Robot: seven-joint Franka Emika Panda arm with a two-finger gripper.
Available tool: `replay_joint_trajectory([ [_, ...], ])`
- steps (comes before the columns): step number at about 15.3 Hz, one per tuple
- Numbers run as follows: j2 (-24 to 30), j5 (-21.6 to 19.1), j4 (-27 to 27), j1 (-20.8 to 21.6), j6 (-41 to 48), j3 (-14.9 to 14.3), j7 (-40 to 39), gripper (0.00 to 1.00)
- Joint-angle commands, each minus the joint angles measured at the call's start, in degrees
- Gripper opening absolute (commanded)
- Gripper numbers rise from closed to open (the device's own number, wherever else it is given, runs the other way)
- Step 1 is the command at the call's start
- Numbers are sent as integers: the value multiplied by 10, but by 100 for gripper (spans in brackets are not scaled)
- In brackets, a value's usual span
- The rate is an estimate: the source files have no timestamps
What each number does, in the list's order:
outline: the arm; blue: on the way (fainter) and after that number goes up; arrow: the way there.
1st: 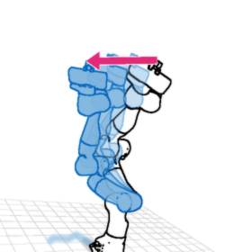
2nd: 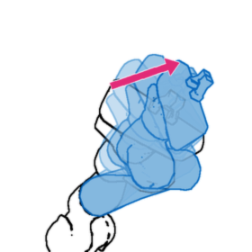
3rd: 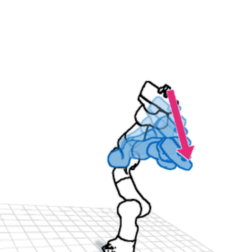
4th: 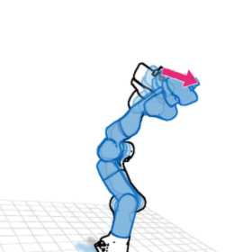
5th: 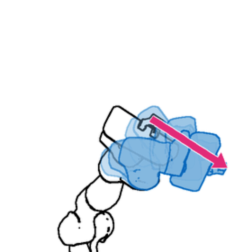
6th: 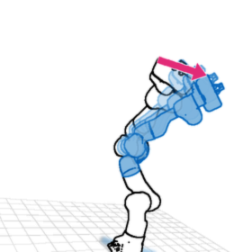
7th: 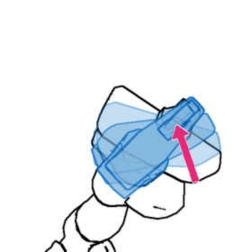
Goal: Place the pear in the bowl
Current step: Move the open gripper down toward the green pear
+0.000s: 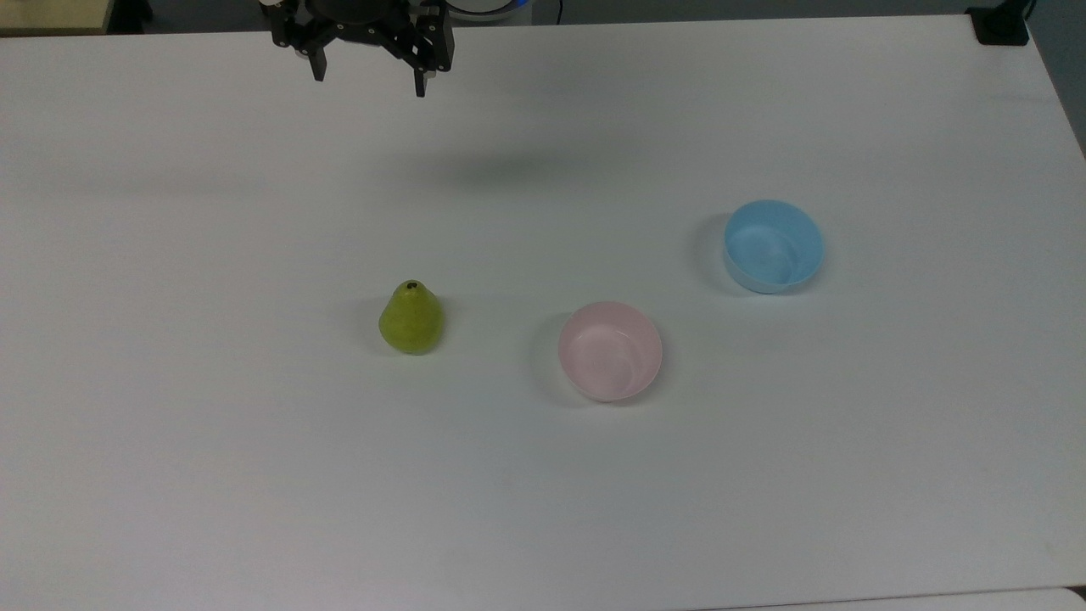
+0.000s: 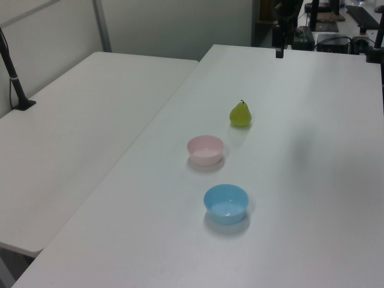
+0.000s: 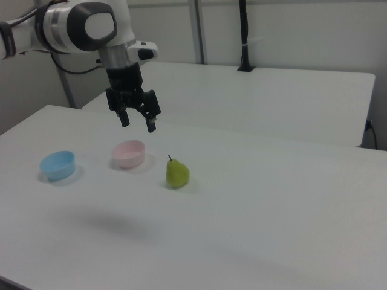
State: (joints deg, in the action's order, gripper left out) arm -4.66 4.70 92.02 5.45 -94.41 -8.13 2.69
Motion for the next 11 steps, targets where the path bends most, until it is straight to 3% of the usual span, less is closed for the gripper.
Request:
replay_joint_trajectory([
  [1,8,-14,3,3,-16,-14,-4,100],
  [7,7,-17,2,3,-17,-15,-5,100],
  [11,-35,-17,1,3,-64,-28,-21,100],
])
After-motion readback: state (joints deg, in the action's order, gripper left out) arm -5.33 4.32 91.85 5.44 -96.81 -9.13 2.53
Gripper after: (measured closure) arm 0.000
